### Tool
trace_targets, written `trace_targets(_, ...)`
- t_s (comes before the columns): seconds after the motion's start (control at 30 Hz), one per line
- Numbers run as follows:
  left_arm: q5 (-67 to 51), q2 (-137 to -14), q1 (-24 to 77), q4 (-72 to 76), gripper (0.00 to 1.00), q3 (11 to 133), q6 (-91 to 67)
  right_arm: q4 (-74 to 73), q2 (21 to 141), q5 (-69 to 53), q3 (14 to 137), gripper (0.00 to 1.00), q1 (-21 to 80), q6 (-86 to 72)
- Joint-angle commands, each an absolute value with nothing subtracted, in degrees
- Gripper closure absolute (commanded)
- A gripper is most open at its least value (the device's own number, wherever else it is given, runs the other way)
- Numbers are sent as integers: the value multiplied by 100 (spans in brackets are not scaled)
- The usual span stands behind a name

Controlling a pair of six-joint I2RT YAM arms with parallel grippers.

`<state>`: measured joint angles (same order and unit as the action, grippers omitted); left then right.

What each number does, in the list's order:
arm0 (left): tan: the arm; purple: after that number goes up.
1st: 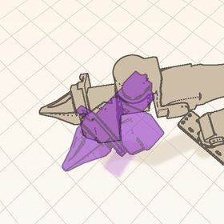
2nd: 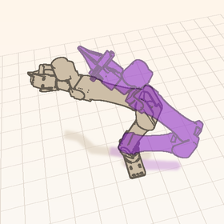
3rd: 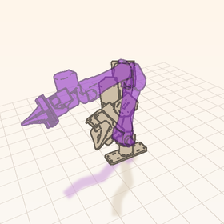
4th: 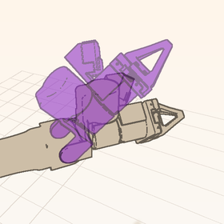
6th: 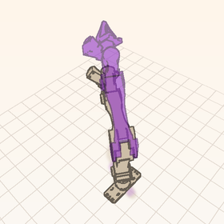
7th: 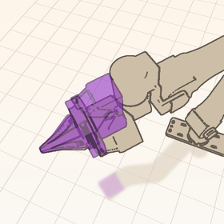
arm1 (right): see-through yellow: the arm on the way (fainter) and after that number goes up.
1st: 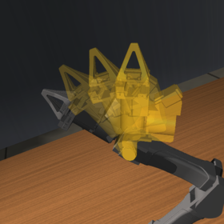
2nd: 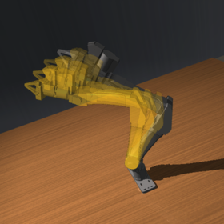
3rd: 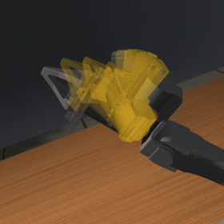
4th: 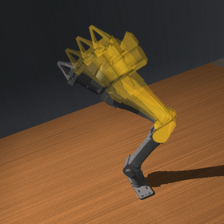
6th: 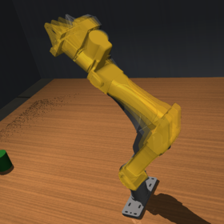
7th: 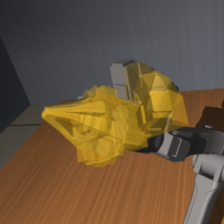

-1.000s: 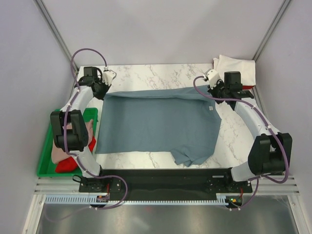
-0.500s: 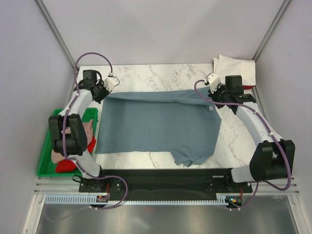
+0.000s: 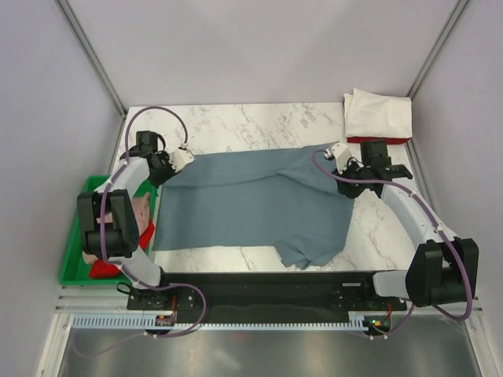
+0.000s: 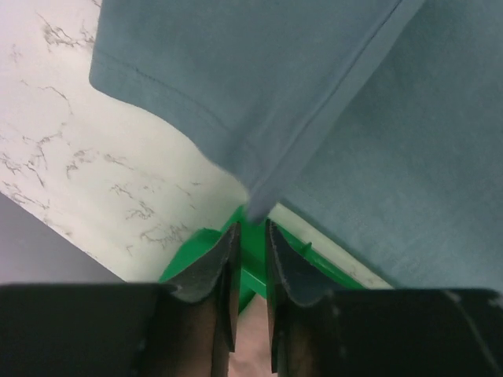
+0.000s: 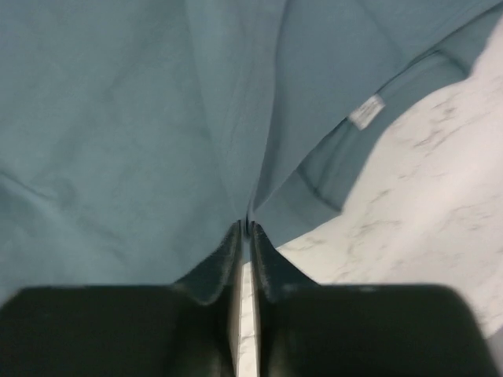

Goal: Fold and stack the t-shirts
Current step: Fold the tshirt

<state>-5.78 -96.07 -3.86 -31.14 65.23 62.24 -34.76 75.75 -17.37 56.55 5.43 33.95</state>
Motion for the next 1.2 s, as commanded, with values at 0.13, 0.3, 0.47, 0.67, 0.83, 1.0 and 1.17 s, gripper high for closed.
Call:
trace_targets(0.13, -1309, -9235, -501, -3454, 50, 7407, 5672, -4132, 7312, -2355, 6362, 62, 571, 3392)
trace_targets(0.3, -993, -10597, -501, -3987, 50, 9214, 4423, -3595, 8793, -2285, 7240, 63, 545, 3410)
trace_targets(0.47, -1072, -11863, -527, -4789, 47, 10685, 3455, -3384, 10193, -2250, 8286, 62, 291, 3410)
trace_targets(0.67, -1301, -12796, -650, -5150, 46, 11803, 2699, -3331, 11767, -2364, 10034, 58, -87, 3042)
trace_targets(0.83, -1275, -13007, -712, -5150, 45, 11953, 2470, -3278, 12506, -2373, 10748, 57, -237, 2874)
trace_targets(1.0, -1222, -13113, -712, -5168, 45, 11909, 2443, -3278, 12990, -2391, 11206, 57, -246, 2769)
trace_targets(1.17, -1248, -13227, -729, -5203, 40, 11900, 2400, -3270, 13315, -2426, 11451, 56, -290, 2567)
